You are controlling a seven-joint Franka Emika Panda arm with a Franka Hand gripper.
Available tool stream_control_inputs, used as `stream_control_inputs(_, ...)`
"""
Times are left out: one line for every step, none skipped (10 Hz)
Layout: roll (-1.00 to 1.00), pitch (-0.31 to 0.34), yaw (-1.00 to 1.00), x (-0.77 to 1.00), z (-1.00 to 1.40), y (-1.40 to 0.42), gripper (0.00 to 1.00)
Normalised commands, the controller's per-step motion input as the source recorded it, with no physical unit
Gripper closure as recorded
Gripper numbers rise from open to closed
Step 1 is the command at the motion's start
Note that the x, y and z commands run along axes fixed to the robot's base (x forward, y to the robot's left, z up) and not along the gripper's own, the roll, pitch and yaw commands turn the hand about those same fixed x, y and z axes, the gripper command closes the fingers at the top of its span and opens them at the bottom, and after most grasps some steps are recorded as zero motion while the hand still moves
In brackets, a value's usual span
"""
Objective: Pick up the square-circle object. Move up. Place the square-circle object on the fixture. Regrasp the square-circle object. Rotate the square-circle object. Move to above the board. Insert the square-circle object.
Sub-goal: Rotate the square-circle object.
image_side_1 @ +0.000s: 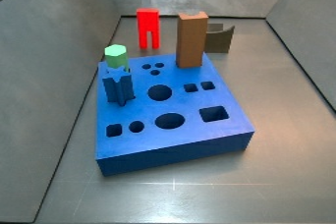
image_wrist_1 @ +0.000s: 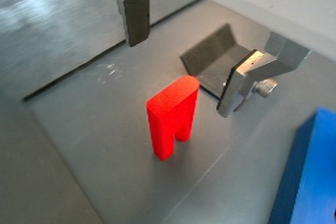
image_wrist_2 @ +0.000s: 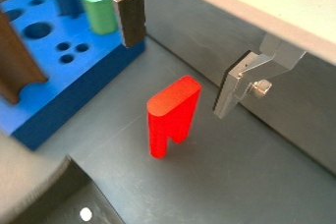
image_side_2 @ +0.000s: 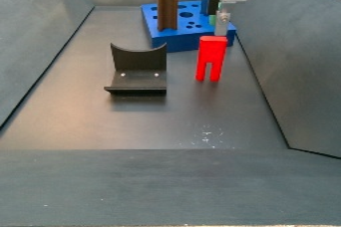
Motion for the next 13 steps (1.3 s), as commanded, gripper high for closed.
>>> stream_control_inputs(-0.01,0.005,1.00,0.02,-0.02,0.00,0.00)
stream_control_inputs(-0.01,0.005,1.00,0.02,-0.02,0.00,0.00)
stream_control_inputs(-0.01,0.005,1.00,0.02,-0.02,0.00,0.00)
stream_control_inputs(-0.01,0.005,1.00,0.02,-0.02,0.00,0.00)
stream_control_inputs(-0.01,0.006,1.00,0.02,-0.02,0.00,0.00)
stream_control_inputs(-0.01,0.006,1.00,0.02,-0.02,0.00,0.00)
stream_control_inputs(-0.01,0.006,1.00,0.02,-0.02,0.00,0.00)
stream_control_inputs(-0.01,0.006,1.00,0.02,-0.02,0.00,0.00)
stream_control_inputs(-0.02,0.007,1.00,0.02,-0.02,0.00,0.00)
stream_control_inputs(-0.02,0.008,1.00,0.02,-0.02,0.00,0.00)
stream_control_inputs(-0.02,0.008,1.00,0.02,-0.02,0.00,0.00)
stream_control_inputs(-0.02,0.009,1.00,0.02,-0.02,0.00,0.00)
stream_control_inputs(-0.02,0.010,1.00,0.02,-0.02,0.00,0.00)
